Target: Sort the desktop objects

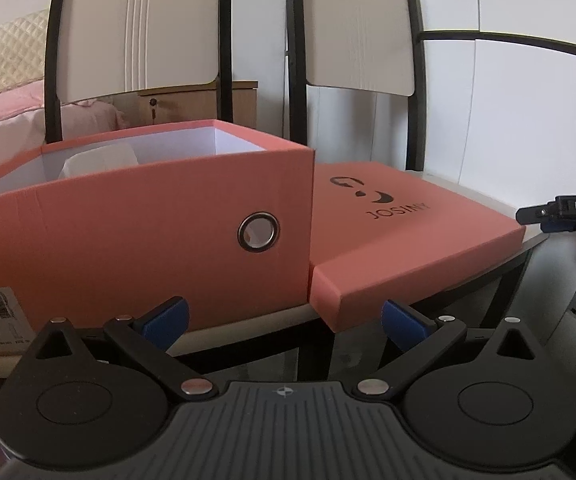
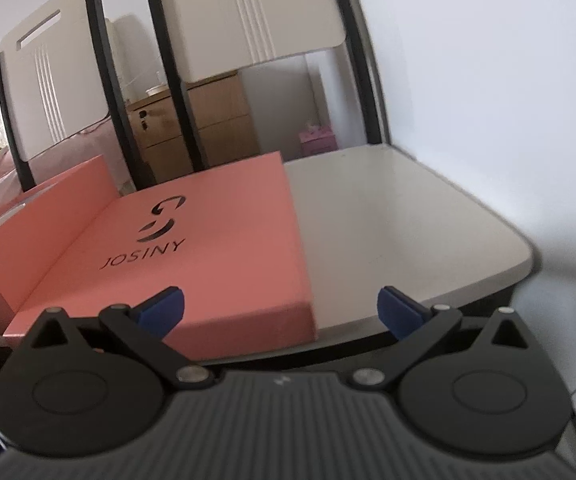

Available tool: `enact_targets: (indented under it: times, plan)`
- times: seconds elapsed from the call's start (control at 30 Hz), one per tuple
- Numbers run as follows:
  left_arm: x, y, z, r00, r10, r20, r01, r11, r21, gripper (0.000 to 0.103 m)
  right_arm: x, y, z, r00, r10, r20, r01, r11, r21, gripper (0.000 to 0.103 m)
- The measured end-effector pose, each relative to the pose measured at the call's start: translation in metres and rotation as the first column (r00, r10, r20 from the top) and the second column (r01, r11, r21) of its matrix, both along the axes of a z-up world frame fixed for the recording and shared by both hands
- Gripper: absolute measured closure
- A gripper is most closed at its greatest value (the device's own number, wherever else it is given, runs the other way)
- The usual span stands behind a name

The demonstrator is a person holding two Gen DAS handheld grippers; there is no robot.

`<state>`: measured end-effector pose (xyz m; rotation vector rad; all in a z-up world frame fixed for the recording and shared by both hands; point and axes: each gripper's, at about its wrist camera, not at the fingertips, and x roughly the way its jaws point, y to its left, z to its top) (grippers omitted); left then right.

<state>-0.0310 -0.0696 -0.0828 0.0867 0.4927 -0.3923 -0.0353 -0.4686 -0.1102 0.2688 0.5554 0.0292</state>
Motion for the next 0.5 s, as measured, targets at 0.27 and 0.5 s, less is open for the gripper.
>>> enact_targets:
  times: [0.27,0.5]
  plan:
    - [0.007,-0.003,-0.004,1.000,0.002,-0.005,-0.002,1.000,-0.001,0.000,0.004,0.021,0.000,0.996,0.088,0.007,-0.088,0.996,-0.011,0.000]
    - [0.004,-0.006,-0.003,1.000,-0.022,0.002,0.022,1.000,-0.015,0.000,0.004,0.033,0.001,0.992,0.123,0.003,-0.123,0.992,-0.007,0.000]
